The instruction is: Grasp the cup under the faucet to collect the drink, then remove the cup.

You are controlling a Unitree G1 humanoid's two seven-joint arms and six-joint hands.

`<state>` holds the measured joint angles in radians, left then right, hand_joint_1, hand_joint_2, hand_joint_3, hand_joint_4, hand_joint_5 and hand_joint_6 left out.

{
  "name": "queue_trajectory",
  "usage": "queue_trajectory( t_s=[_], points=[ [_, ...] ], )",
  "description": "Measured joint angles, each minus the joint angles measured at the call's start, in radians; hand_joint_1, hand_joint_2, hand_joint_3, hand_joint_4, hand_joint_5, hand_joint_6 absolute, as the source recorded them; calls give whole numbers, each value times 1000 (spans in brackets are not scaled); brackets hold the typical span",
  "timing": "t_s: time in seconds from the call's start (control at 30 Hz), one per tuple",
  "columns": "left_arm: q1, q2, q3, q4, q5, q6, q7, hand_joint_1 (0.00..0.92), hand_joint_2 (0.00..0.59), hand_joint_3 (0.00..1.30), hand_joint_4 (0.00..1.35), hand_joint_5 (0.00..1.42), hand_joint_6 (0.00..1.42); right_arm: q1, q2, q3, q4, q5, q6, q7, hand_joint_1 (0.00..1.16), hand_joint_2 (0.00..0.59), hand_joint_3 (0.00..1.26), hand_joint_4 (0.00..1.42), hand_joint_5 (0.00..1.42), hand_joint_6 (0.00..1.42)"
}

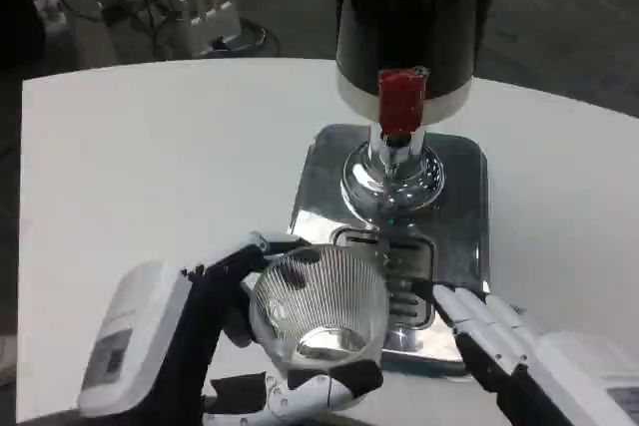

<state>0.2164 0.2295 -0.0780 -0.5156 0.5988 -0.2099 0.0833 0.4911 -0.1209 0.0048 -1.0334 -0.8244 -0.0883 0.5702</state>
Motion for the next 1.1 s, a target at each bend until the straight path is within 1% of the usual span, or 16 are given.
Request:
queue_trajectory(
  t_s=[0.23, 0.5, 0.67, 0.83, 1.1],
  points=[
    [0, -5, 1, 0, -1, 0, 0, 664, 47, 771, 860, 881, 920, 7, 6, -2, 0, 0, 0, 0, 408, 397, 24, 0, 0, 0],
    [0, -6, 1, 1, -1, 0, 0, 661, 46, 770, 860, 881, 920, 8, 16, 2, 0, -13, -17, 1, 408, 397, 24, 0, 0, 0],
    [-20, -5, 5, 36, -1, 0, 0, 661, 46, 770, 860, 881, 920, 10, 25, 5, 0, -14, -17, 4, 408, 397, 24, 0, 0, 0],
    [-74, -3, 9, 100, 1, 1, 0, 656, 50, 770, 860, 881, 920, 15, 31, 4, 0, -14, -19, 7, 411, 394, 24, 0, 0, 0],
    [-172, 3, -25, 203, 43, 1, 0, 652, 51, 770, 860, 881, 927, 19, 34, 1, 0, -14, -20, 13, 420, 390, 24, 0, 0, 0]
  ],
)
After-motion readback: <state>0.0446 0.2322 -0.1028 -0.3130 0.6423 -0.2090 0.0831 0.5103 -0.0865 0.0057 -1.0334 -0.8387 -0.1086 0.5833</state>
